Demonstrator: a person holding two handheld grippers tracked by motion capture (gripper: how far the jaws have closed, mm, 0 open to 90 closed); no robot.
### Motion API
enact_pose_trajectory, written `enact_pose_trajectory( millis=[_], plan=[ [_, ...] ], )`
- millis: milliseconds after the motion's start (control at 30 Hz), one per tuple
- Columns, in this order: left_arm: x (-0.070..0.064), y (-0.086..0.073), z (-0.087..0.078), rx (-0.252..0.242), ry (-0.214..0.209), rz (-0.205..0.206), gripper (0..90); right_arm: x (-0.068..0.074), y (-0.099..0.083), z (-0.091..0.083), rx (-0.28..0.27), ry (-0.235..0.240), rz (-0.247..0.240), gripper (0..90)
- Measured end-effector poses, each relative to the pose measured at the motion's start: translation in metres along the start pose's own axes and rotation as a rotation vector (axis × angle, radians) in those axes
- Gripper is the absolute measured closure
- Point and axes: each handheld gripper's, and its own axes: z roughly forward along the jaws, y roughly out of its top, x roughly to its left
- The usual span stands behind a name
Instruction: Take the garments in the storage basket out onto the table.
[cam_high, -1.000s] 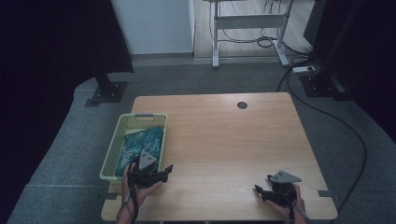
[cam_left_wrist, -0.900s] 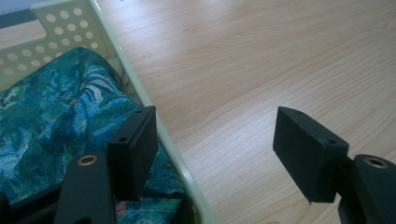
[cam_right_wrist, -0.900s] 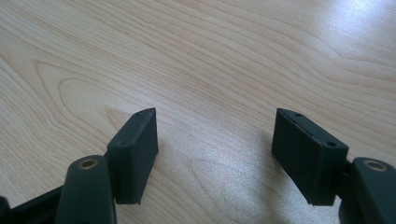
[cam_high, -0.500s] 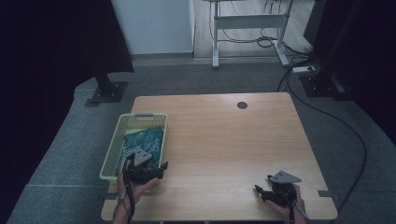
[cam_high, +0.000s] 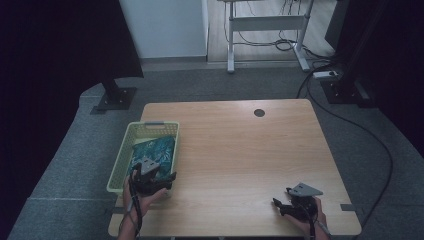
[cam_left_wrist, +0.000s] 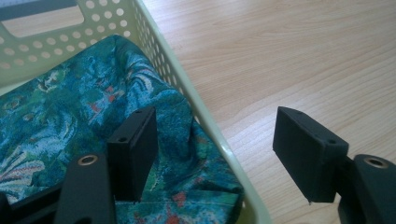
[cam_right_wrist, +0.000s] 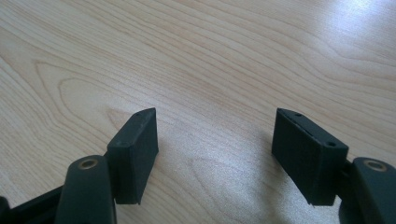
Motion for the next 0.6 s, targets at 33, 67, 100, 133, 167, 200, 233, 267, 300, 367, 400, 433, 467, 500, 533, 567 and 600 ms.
enact_pose_trajectory(
  millis=[33, 67, 100, 133, 167, 200, 233, 267, 300, 367, 400, 433, 467, 500, 533, 567, 600],
  plan=[
    [0.001, -0.001, 0.0, -0.001, 0.0, -0.002, 31.1, 0.0, 0.0, 0.0, 0.0, 0.0, 0.0, 31.1],
    [0.003, -0.002, 0.0, -0.002, -0.002, -0.005, 31.0, 0.0, 0.0, 0.0, 0.0, 0.0, 0.001, 31.1],
    [0.004, -0.002, 0.0, -0.006, -0.003, -0.01, 31.0, 0.0, 0.0, 0.0, 0.0, 0.0, 0.0, 31.2],
    [0.006, -0.003, 0.0, -0.007, -0.004, -0.016, 31.0, 0.0, 0.0, 0.0, 0.0, 0.0, 0.0, 31.1],
    [0.007, -0.004, 0.0, -0.008, -0.004, -0.024, 31.0, 0.0, 0.0, 0.0, 0.0, 0.0, 0.0, 31.2],
    [0.009, -0.004, 0.0, -0.008, -0.004, -0.027, 31.0, 0.0, 0.0, 0.0, 0.0, 0.0, 0.0, 31.2],
    [0.01, -0.005, 0.0, -0.01, -0.004, -0.032, 31.0, 0.0, 0.0, 0.0, 0.0, -0.001, 0.0, 31.2],
    [0.011, -0.005, 0.0, -0.01, -0.004, -0.035, 31.0, 0.0, 0.0, 0.0, 0.0, 0.0, 0.0, 31.1],
    [0.012, -0.006, 0.0, -0.011, -0.003, -0.039, 31.0, 0.0, 0.0, 0.0, 0.0, 0.0, 0.0, 31.1],
    [0.014, -0.006, 0.0, -0.01, 0.002, -0.041, 31.0, 0.0, 0.0, 0.0, 0.0, 0.0, 0.0, 31.1],
    [0.015, -0.006, 0.0, -0.011, 0.003, -0.044, 31.1, 0.0, 0.0, 0.0, 0.0, 0.0, 0.0, 31.2],
    [0.016, -0.006, 0.0, -0.011, 0.002, -0.046, 31.1, 0.0, 0.0, 0.0, 0.0, 0.0, 0.0, 31.2],
    [0.017, -0.006, -0.001, -0.01, 0.004, -0.046, 31.1, 0.0, 0.0, 0.0, 0.0, 0.0, 0.0, 31.2],
    [0.018, -0.006, -0.001, -0.009, 0.006, -0.045, 31.1, 0.0, 0.0, 0.0, 0.0, 0.0, 0.0, 31.2],
    [0.018, -0.006, -0.001, -0.011, 0.007, -0.045, 31.1, 0.0, 0.0, 0.0, -0.001, -0.001, 0.0, 31.1],
    [0.019, -0.005, -0.001, -0.012, 0.008, -0.045, 31.1, 0.0, 0.0, 0.0, 0.0, -0.001, 0.0, 31.2],
    [0.019, -0.005, -0.002, -0.012, 0.01, -0.041, 31.0, 0.0, 0.0, 0.0, 0.0, 0.0, 0.0, 31.2]
  ],
)
